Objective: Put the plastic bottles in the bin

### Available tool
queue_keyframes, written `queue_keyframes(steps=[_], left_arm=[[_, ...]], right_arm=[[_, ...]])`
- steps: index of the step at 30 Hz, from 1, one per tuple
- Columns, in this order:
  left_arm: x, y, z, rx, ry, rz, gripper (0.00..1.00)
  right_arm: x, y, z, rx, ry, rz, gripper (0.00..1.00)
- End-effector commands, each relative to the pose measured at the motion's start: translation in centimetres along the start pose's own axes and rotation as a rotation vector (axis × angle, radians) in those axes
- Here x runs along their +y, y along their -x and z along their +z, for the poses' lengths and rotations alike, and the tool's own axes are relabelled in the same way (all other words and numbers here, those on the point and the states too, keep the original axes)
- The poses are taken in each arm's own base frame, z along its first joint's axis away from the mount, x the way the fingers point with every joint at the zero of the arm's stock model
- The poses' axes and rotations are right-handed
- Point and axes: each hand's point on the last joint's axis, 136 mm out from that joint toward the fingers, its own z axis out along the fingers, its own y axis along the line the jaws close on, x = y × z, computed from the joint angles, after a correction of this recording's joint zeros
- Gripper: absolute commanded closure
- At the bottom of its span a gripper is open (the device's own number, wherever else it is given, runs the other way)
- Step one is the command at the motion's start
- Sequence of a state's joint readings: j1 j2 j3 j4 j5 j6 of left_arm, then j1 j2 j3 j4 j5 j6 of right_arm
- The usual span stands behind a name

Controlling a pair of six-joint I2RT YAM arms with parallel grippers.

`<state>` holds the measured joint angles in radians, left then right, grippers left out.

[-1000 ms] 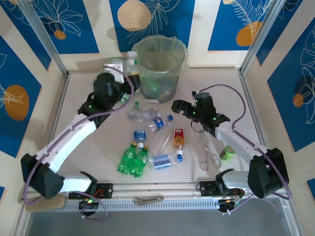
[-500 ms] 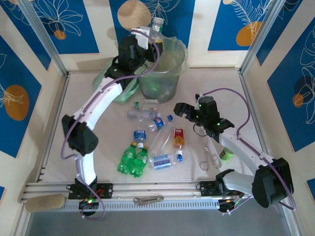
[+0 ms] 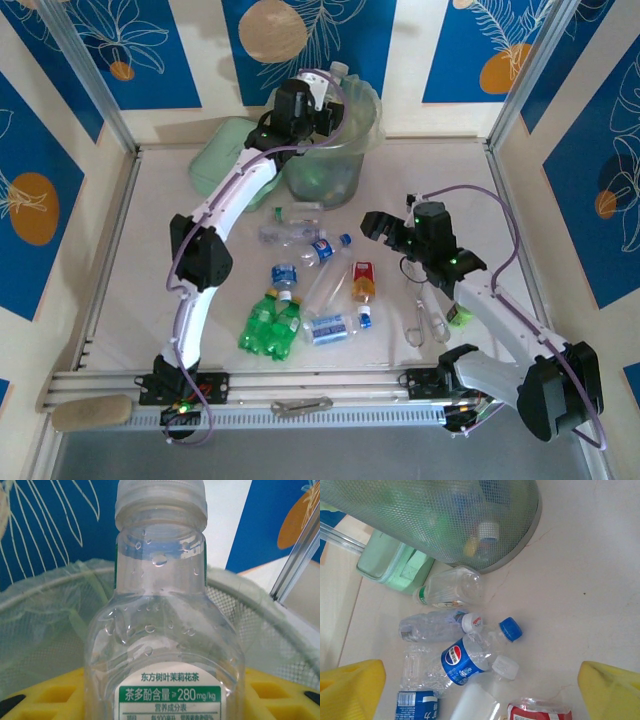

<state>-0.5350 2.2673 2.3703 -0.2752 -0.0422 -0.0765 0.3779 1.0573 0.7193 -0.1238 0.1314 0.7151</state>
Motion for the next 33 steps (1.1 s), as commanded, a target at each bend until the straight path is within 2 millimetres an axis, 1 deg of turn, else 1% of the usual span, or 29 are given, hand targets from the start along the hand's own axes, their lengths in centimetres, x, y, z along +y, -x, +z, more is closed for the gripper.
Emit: queue_keyframes(steps=[1, 3, 4, 5, 8, 9, 12, 16, 19, 22, 25, 28, 29, 33], left_arm=[[0.3, 1.6, -0.5, -0.034, 0.019, 0.013, 0.60], [0.3, 1.6, -0.5, -0.031, 0.019, 0.012, 0.56], [0.4, 1.6, -0.6, -0.032, 0.021, 0.011, 0.51], [0.3, 1.8, -0.7, -0.034, 0.021, 0.010, 0.45], [0.5, 2.2, -1.1, -0.042, 0.033, 0.001, 0.17], [0.5, 2.4, -1.2, -0.044, 0.032, -0.003, 0.11], [0.3, 3.0, -1.9, -0.049, 0.022, -0.010, 0.00], [-0.2, 4.3, -3.1, -0.063, -0.003, -0.019, 0.00], [-0.8, 5.5, -4.7, -0.075, -0.039, -0.027, 0.00], [-1.6, 6.4, -7.0, -0.088, -0.083, -0.033, 0.00], [-2.3, 6.5, -9.6, -0.095, -0.123, -0.031, 0.00], [-2.5, 5.6, -12.4, -0.089, -0.142, -0.029, 0.00], [-2.5, 5.0, -13.5, -0.082, -0.146, -0.030, 0.00], [-2.1, 1.5, -16.9, -0.024, -0.127, -0.026, 0.00]], right_arm=[[-0.4, -0.3, -0.5, -0.001, -0.004, 0.006, 0.01], [-0.5, -0.4, -0.5, 0.002, -0.006, 0.010, 0.01], [-0.5, -0.4, -0.4, 0.002, -0.004, 0.010, 0.01], [-0.5, -0.4, -0.4, 0.003, -0.002, 0.011, 0.01], [-0.3, -0.4, -0.4, 0.004, 0.004, 0.011, 0.01], [-0.4, -0.5, -0.4, 0.005, 0.003, 0.012, 0.01], [-0.4, -0.5, -0.3, 0.006, 0.002, 0.014, 0.01], [-0.5, -0.6, -0.1, 0.010, 0.002, 0.019, 0.01], [-0.5, -0.6, 0.1, 0.013, 0.003, 0.020, 0.01], [-0.5, -0.7, 0.3, 0.019, 0.003, 0.021, 0.01], [-0.5, -0.7, 0.5, 0.021, 0.004, 0.024, 0.01], [-0.4, -0.7, 0.9, 0.021, 0.009, 0.026, 0.01], [-0.5, -0.8, 1.0, 0.024, 0.009, 0.027, 0.01], [-0.3, -0.7, 1.6, 0.030, 0.018, 0.031, 0.01]])
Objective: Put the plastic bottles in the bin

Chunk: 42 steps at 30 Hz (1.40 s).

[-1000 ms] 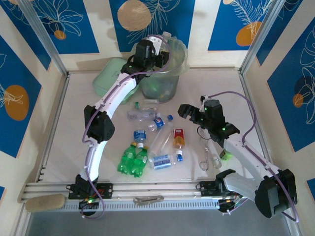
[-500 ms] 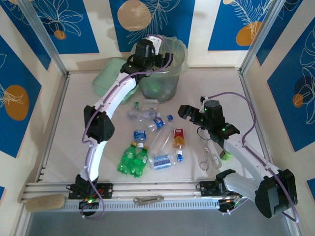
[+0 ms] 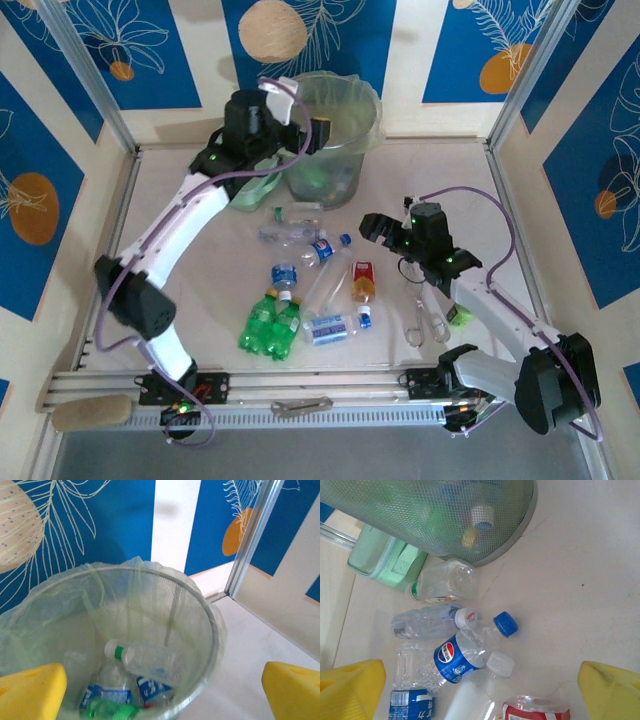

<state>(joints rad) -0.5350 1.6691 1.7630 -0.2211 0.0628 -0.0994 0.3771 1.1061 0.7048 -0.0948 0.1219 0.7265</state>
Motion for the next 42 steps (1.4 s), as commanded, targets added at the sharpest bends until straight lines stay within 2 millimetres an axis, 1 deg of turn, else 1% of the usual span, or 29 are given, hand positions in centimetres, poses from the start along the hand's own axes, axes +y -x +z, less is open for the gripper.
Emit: queue_keyframes(steps=[1, 3, 6, 11, 15, 17, 22, 25, 28, 30, 34, 37, 42], left_arm=[[-0.3, -2.5, -2.6, 0.034, -0.010, -0.009, 0.00], [0.0, -4.8, -4.5, 0.082, 0.009, -0.016, 0.00], [0.3, -9.0, -7.3, 0.176, 0.036, -0.039, 0.00], [0.9, -15.8, -12.2, 0.314, 0.095, -0.135, 0.00], [1.0, -20.6, -15.7, 0.429, 0.123, -0.184, 0.00], [0.8, -22.9, -17.3, 0.497, 0.124, -0.210, 0.01], [0.4, -29.4, -20.1, 0.659, 0.162, -0.344, 0.05], [-0.3, -32.8, -21.1, 0.729, 0.175, -0.437, 0.06], [-1.2, -35.1, -21.7, 0.773, 0.165, -0.495, 0.08], [-1.5, -36.2, -22.3, 0.808, 0.167, -0.493, 0.08], [-3.1, -38.6, -23.5, 0.904, 0.118, -0.496, 0.10], [-4.3, -39.6, -23.9, 0.951, 0.088, -0.483, 0.11], [-4.1, -40.7, -23.8, 0.982, 0.136, -0.413, 0.11]], right_arm=[[0.6, 0.3, 0.5, 0.001, 0.035, 0.017, 0.01], [0.7, 0.3, 0.8, 0.005, 0.038, 0.021, 0.01], [0.9, 0.3, 1.5, 0.019, 0.045, 0.029, 0.01], [1.4, 0.1, 2.4, 0.046, 0.051, 0.030, 0.01], [1.8, -0.1, 3.1, 0.067, 0.053, 0.027, 0.01], [2.0, -0.2, 3.4, 0.077, 0.053, 0.026, 0.01], [2.4, -0.4, 4.0, 0.093, 0.053, 0.024, 0.01], [2.6, -0.4, 4.2, 0.100, 0.056, 0.021, 0.01], [2.6, -0.5, 4.1, 0.108, 0.049, 0.014, 0.01], [2.5, -0.5, 4.0, 0.110, 0.044, 0.009, 0.01], [2.3, -0.6, 3.9, 0.111, 0.036, 0.007, 0.01], [2.3, -0.7, 3.7, 0.112, 0.035, 0.003, 0.01], [2.0, -0.9, 3.7, 0.112, 0.030, 0.008, 0.01]])
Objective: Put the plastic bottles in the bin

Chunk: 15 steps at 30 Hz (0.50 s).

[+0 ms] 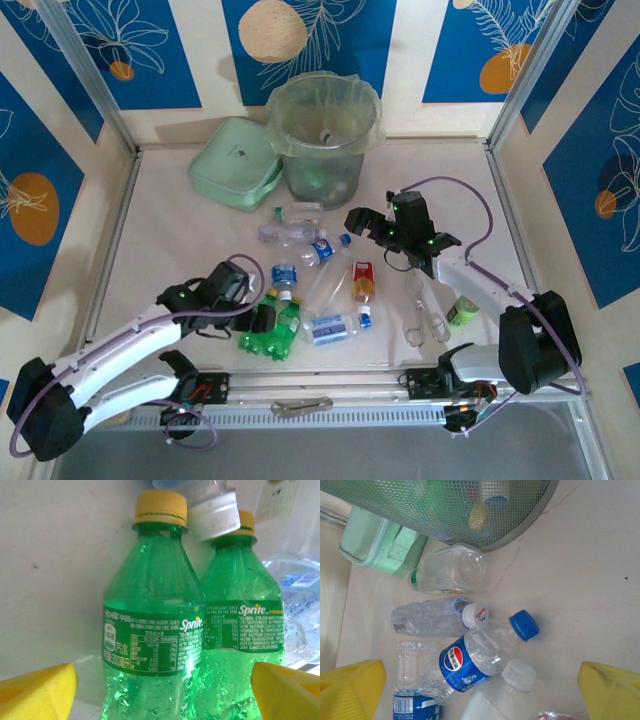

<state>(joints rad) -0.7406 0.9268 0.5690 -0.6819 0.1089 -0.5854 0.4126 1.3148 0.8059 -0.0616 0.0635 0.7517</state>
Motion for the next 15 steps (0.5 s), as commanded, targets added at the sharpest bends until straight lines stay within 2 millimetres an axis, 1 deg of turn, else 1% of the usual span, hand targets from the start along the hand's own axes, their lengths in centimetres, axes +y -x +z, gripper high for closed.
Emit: queue_keyframes(steps=[1, 8, 10, 15], left_arm=[[0.9, -0.9, 0.7, 0.025, 0.067, -0.006, 0.12], [2.0, -1.6, 1.9, 0.062, 0.169, 0.039, 0.15], [2.4, -1.5, 2.0, 0.060, 0.197, 0.040, 0.15], [2.9, -1.3, 2.6, 0.062, 0.245, 0.041, 0.20]], right_arm=[[0.6, 0.2, -0.5, -0.003, 0.013, -0.012, 0.01], [0.6, 0.2, -0.5, 0.002, 0.006, -0.027, 0.01], [0.6, 0.1, -0.5, 0.002, 0.008, -0.021, 0.01], [0.5, -0.1, -0.4, 0.009, 0.011, -0.016, 0.01]])
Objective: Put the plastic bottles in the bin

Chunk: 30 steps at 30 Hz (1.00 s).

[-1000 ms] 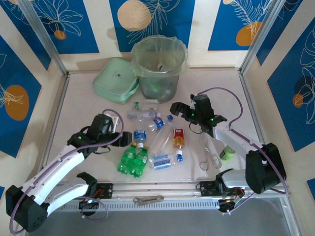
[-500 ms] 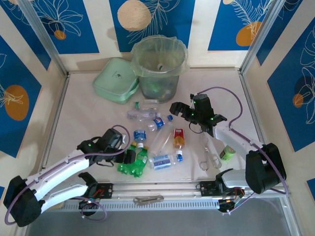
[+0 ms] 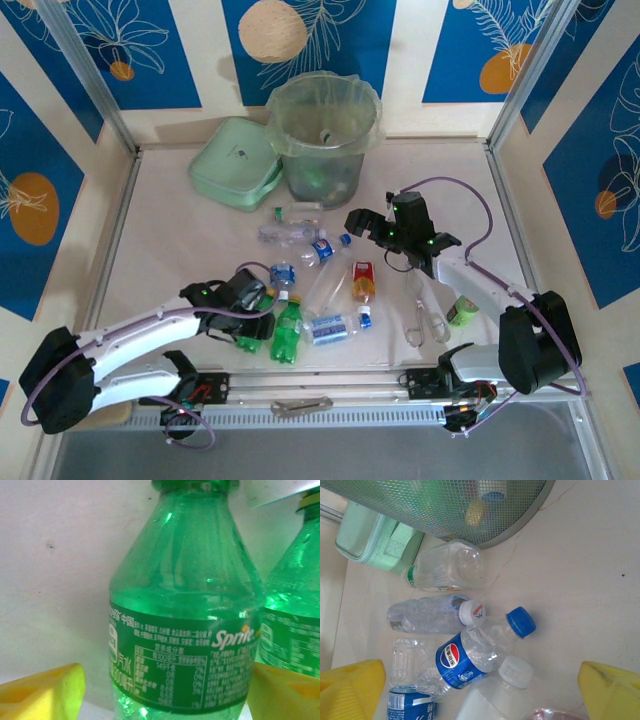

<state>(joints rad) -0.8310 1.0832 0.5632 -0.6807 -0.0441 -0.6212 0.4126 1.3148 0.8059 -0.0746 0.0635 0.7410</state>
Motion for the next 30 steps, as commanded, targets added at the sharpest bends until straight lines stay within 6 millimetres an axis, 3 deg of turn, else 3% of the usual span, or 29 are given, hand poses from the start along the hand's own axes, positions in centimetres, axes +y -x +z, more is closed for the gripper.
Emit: queue_keyframes(steps=[1, 16, 21, 30], left_arm=[[0.8, 0.1, 0.3, -0.011, 0.060, -0.003, 0.21], [0.4, 0.3, 1.6, -0.010, 0.076, 0.006, 0.40], [0.6, 0.3, 1.5, -0.017, 0.085, 0.014, 0.52], [0.8, 0.6, 0.8, -0.051, 0.087, -0.005, 0.60]], right_arm=[[0.7, 0.1, -0.5, -0.002, 0.018, -0.010, 0.01], [0.4, 0.0, -0.6, -0.002, 0.009, -0.012, 0.01], [0.4, 0.0, -0.6, -0.004, 0.008, -0.012, 0.01], [0.4, 0.1, -0.6, -0.005, 0.010, -0.007, 0.01]])
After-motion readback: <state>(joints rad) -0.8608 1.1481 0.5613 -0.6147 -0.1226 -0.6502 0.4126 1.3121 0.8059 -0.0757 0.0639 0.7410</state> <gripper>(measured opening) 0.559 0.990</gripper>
